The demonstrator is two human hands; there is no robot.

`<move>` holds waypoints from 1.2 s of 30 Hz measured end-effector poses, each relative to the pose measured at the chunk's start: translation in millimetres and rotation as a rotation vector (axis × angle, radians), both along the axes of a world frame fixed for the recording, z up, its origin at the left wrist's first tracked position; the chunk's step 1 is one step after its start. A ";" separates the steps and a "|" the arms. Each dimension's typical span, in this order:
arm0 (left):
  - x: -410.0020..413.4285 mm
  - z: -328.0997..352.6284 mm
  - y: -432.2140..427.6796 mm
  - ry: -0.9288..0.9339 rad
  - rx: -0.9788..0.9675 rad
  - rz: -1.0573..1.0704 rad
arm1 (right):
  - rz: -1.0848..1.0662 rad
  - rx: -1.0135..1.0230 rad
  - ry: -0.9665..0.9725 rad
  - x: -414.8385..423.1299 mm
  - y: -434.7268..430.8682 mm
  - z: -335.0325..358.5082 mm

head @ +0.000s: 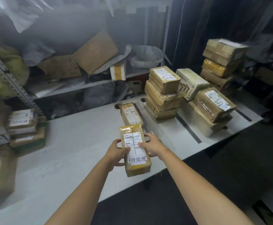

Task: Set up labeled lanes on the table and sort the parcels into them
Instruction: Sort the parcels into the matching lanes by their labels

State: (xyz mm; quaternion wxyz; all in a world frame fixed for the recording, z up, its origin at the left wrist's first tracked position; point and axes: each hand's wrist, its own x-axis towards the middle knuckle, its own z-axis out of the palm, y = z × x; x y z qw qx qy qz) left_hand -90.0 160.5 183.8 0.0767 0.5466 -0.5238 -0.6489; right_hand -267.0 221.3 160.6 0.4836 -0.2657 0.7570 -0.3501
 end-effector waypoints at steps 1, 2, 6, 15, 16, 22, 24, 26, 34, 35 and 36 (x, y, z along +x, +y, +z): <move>-4.0 -5.7 4.9 -0.005 0.015 0.012 | 0.007 0.015 0.000 -4.2 3.0 -6.5; -7.3 -11.0 8.6 -0.010 0.027 0.023 | 0.016 0.026 -0.001 -7.5 5.8 -11.5; -19.1 -37.0 13.6 -0.013 0.053 0.048 | 0.053 0.069 -0.016 -18.8 10.8 -26.5; -42.5 -86.2 6.4 -0.023 0.100 0.043 | 0.066 0.153 0.050 -34.5 3.2 -60.0; -45.5 -89.0 4.0 -0.031 0.096 0.048 | 0.063 0.159 0.050 -36.1 0.6 -61.9; -66.6 -101.8 -7.2 -0.076 0.077 0.090 | 0.153 0.190 0.076 -58.0 -13.1 -68.6; -71.2 -104.9 -7.3 -0.082 0.081 0.106 | 0.153 0.186 0.056 -63.6 -18.0 -73.9; -78.8 -107.4 -6.2 -0.101 0.077 0.123 | 0.172 0.193 0.040 -70.6 -22.8 -78.9; -99.0 -111.6 -8.9 -0.151 0.060 0.179 | 0.281 0.201 0.057 -92.7 -30.6 -81.9; -101.5 -112.1 -9.8 -0.156 0.059 0.185 | 0.289 0.198 0.062 -94.5 -31.0 -79.9; -104.4 -112.2 -9.3 -0.159 0.060 0.192 | 0.301 0.196 0.071 -96.8 -31.2 -77.9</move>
